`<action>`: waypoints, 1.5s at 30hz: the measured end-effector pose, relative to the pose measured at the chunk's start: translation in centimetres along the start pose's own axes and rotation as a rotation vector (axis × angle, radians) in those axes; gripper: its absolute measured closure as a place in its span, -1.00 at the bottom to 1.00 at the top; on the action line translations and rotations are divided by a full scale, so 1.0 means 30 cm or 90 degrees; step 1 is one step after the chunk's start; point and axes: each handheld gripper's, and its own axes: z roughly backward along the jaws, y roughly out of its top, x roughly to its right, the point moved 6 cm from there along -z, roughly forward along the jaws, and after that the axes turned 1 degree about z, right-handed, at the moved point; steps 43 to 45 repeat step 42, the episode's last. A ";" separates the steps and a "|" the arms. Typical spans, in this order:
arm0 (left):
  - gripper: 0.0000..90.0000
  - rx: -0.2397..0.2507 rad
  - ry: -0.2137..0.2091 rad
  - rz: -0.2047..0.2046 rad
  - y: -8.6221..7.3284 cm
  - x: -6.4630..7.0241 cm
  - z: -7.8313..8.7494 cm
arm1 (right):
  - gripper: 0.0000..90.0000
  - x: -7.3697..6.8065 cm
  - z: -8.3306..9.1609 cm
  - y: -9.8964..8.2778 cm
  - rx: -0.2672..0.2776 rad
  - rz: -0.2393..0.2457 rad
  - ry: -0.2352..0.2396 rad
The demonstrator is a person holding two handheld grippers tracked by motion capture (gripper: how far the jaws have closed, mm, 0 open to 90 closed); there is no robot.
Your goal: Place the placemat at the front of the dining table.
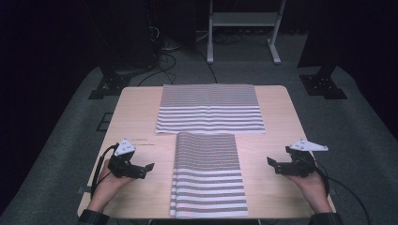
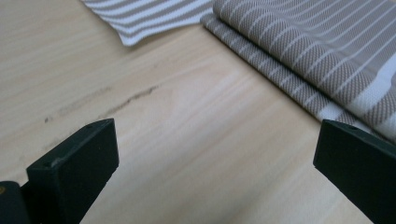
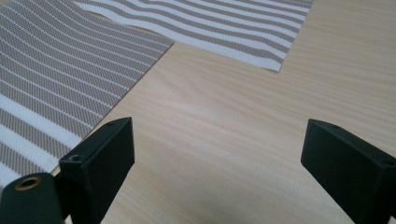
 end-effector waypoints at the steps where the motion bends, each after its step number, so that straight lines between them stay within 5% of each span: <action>1: -1.00 -0.003 0.001 -0.002 -0.013 0.002 0.004 | -0.81 -0.001 0.006 -0.009 -0.001 0.000 -0.001; 22: -1.00 -0.067 0.013 -0.032 -0.202 0.033 0.019 | -0.81 0.014 0.065 -0.225 -0.067 0.013 -0.022; 28: -1.00 -0.056 -0.003 -0.017 -0.213 0.035 0.019 | -0.81 0.017 0.058 -0.249 -0.087 0.025 -0.025; 45: -1.00 -0.045 -0.011 -0.026 -0.206 0.039 0.008 | -0.80 0.013 0.054 -0.250 -0.081 0.021 -0.017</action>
